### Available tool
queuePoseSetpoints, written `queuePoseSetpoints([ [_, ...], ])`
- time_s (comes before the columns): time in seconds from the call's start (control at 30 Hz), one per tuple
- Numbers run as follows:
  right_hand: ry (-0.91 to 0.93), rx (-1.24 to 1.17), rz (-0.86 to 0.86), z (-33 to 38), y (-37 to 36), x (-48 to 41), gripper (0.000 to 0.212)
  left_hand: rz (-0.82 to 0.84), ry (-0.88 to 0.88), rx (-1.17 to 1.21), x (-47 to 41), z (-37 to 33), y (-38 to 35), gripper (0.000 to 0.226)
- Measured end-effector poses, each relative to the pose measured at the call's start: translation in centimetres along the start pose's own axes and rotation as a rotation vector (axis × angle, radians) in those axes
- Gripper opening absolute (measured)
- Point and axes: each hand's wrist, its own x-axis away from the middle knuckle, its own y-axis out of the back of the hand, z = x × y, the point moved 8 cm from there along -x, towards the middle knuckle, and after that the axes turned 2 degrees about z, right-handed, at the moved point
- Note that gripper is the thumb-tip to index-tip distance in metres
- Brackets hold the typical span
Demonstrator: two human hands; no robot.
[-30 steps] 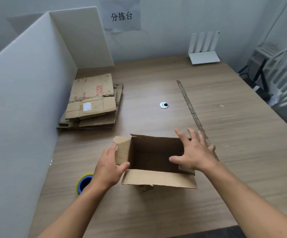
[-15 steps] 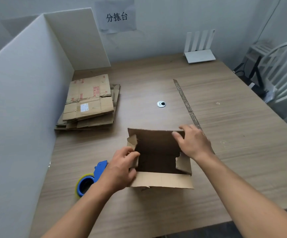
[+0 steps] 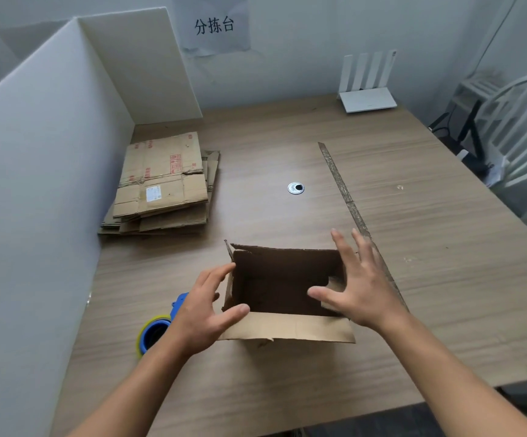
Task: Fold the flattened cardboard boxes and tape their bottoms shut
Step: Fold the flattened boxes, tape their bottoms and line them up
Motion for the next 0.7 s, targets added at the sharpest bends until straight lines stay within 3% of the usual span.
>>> queuePoseSetpoints([
  [0.07,-0.009,0.052,0.021,0.9,-0.9,0.1,0.114,0.053,-0.052,-0.071,0.4,-0.6,-0.2,0.094],
  [0.2,-0.013,-0.062,-0.006,1.4,-1.7,-0.2,0.093,0.287,-0.143,-0.279,1.0,-1.5,-1.6,0.113],
  [0.27,0.028,-0.152,-0.06,1.3,-1.1,-0.1,0.086,0.344,-0.19,-0.435,1.3,-1.4,-2.1,0.109],
  [0.33,0.093,-0.193,-0.11,1.4,-0.5,0.3,0.081,0.276,-0.234,-0.464,1.2,-1.3,-2.0,0.095],
  [0.5,0.219,-0.204,-0.175,1.6,0.1,1.2,0.086,0.05,-0.179,-0.128,0.2,-0.7,-0.7,0.057],
  [0.6,0.125,-0.34,-0.108,0.5,0.5,1.0,0.072,-0.072,-0.166,-0.12,-0.3,-0.5,-0.4,0.051],
  [0.7,0.106,-0.522,-0.209,-0.9,1.8,0.9,0.06,-0.208,-0.101,-0.073,-0.8,-0.3,0.4,0.053],
])
